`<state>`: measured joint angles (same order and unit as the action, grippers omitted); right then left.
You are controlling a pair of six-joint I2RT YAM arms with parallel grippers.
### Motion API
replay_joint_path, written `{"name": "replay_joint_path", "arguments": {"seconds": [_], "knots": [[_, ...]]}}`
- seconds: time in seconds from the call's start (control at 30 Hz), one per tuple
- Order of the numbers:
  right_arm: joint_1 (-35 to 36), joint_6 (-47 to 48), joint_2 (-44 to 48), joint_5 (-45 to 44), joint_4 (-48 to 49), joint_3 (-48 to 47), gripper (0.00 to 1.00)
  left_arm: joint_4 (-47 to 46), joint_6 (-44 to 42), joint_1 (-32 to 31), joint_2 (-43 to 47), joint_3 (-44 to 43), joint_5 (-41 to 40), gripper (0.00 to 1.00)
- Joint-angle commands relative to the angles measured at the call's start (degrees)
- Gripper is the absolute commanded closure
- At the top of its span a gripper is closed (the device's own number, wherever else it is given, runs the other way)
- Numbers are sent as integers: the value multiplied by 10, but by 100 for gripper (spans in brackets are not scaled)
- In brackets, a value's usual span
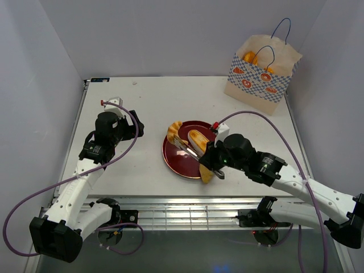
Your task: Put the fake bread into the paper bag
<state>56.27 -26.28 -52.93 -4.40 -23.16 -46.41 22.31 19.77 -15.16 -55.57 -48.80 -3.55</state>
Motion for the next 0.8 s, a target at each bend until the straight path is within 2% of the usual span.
{"name": "replay_joint_path", "arguments": {"seconds": [0.0,0.2,0.33,0.47,0.6,0.77], "knots": [[2,28,3,-53,57,-71,89,1,-3,-2,14,-9,6,2],[-5,81,-45,-108,57,-147,92,1,-3,-2,16,-10,6,2],[-41,101,-72,-109,58,-198,92,1,-3,-2,19,-9,1,2],[-140,112,-92,-66,60,-242,92,1,-3,-2,16,-10,8,2],[-204,129,-108,-52,62,-303,92,1,-1,-2,18,-10,14,2],[-268,134,-132,7,61,-351,92,0,-1,-2,20,-10,19,2]]}}
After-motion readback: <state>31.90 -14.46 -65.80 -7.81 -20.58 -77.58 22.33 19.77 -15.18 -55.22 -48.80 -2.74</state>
